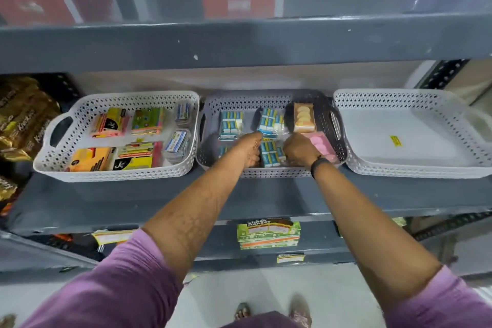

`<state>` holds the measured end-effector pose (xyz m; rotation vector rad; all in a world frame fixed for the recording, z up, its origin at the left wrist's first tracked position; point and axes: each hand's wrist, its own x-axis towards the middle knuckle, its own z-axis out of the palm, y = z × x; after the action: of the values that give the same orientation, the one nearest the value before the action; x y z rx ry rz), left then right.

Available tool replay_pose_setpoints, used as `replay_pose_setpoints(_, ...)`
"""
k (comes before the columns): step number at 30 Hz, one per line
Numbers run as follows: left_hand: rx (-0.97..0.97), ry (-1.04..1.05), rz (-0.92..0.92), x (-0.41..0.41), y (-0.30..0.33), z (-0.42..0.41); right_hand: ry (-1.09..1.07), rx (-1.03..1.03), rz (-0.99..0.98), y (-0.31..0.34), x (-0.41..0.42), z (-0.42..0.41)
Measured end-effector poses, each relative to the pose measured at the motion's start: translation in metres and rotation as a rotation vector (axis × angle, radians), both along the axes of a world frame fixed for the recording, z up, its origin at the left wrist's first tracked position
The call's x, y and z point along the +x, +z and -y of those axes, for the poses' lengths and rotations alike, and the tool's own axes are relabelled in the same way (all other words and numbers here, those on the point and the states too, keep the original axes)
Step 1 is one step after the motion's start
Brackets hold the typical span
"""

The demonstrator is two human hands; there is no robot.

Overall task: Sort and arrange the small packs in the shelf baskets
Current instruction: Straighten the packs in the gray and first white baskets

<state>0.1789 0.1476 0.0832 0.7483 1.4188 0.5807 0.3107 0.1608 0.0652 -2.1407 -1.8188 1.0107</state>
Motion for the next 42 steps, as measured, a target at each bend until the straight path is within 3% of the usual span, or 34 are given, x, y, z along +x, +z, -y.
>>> replay_pose_setpoints(10,0.013,-0.030,0.005,-0.008,-0.001,-0.009,-0.170,0.093,-0.101,0.016,0.002,0.011)
replay_pose_setpoints(13,0.191,0.068,-0.070,0.002,0.006,-0.010,-0.426,0.390,-0.217,0.037,0.033,0.012)
replay_pose_setpoints(15,0.252,0.090,0.029,0.014,0.015,-0.008,-0.522,0.551,-0.242,0.046,0.056,0.014)
replay_pose_setpoints(22,0.000,-0.082,0.208,0.074,0.016,-0.005,-0.315,0.099,-0.532,0.038,0.065,0.020)
replay_pose_setpoints(28,-0.036,0.047,0.242,0.091,-0.005,-0.008,-0.260,-0.038,-0.670,0.034,0.067,0.014)
replay_pose_setpoints(31,-0.041,0.052,0.264,0.092,-0.009,-0.005,-0.304,-0.090,-0.785,0.029,0.068,0.009)
replay_pose_setpoints(34,-0.034,0.070,0.302,0.094,-0.012,-0.006,-0.300,-0.111,-0.741,0.021,0.071,0.006)
replay_pose_setpoints(38,-0.047,0.044,0.300,0.089,-0.006,-0.004,-0.316,-0.175,-0.849,0.016,0.077,0.005)
replay_pose_setpoints(42,0.011,-0.010,0.432,0.063,0.011,0.009,-0.258,-0.083,-0.885,0.017,0.088,0.010)
